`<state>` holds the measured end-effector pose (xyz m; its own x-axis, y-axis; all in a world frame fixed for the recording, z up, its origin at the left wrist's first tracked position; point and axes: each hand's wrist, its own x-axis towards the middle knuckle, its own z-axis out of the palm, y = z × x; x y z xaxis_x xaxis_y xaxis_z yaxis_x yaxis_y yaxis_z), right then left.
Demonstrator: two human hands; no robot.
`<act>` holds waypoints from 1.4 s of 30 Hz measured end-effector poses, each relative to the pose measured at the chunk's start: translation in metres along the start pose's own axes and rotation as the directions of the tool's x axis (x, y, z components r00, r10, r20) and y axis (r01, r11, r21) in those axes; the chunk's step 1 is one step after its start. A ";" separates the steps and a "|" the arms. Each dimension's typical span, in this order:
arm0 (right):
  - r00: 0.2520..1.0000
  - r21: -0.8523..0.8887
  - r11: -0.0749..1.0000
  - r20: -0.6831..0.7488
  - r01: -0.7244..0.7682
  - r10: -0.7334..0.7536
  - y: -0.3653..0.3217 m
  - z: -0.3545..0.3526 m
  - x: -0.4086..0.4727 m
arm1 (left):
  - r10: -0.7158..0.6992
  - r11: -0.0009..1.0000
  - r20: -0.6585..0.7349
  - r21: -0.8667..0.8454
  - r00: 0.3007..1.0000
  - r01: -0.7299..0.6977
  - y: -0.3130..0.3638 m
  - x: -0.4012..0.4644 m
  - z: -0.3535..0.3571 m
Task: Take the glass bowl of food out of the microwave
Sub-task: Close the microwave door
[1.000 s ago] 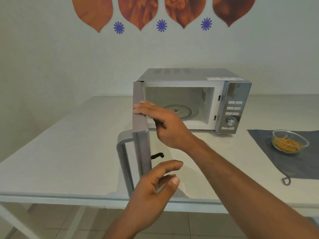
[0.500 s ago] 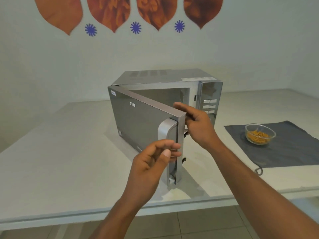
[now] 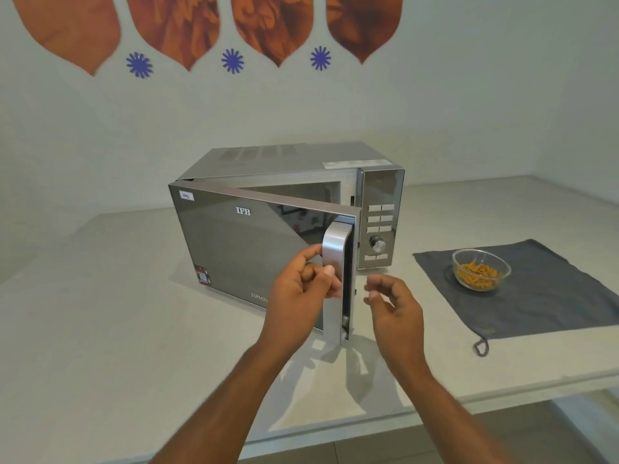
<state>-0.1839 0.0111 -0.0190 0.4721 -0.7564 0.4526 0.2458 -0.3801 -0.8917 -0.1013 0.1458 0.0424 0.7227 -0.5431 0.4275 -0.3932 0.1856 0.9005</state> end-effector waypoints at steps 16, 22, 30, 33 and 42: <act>0.954 -0.141 0.966 0.178 -0.217 0.240 0.054 0.021 0.051 | 0.023 0.912 -0.083 0.409 0.996 0.013 -0.050 0.091 0.046; 0.955 -0.159 0.959 0.150 -0.233 0.256 0.071 0.028 0.084 | 0.049 0.838 -0.049 0.546 0.998 -0.014 -0.061 0.122 0.056; 0.946 -0.131 0.955 0.154 -0.267 0.286 0.082 0.039 0.118 | 0.023 0.846 -0.067 0.532 0.997 0.016 -0.067 0.151 0.066; 0.946 -0.133 0.954 0.150 -0.268 0.287 0.088 0.041 0.124 | 0.035 0.843 -0.076 0.538 0.997 0.012 -0.071 0.156 0.068; 0.960 -0.141 0.966 0.150 -0.217 0.237 0.092 0.044 0.133 | 0.023 0.848 -0.142 0.527 0.990 0.056 -0.084 0.166 0.074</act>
<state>-0.0615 -0.1010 -0.0411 0.6382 -0.7366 0.2237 0.0156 -0.2782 -0.9604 0.0100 -0.0206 0.0322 0.7867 -0.4170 0.4552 -0.5927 -0.3044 0.7457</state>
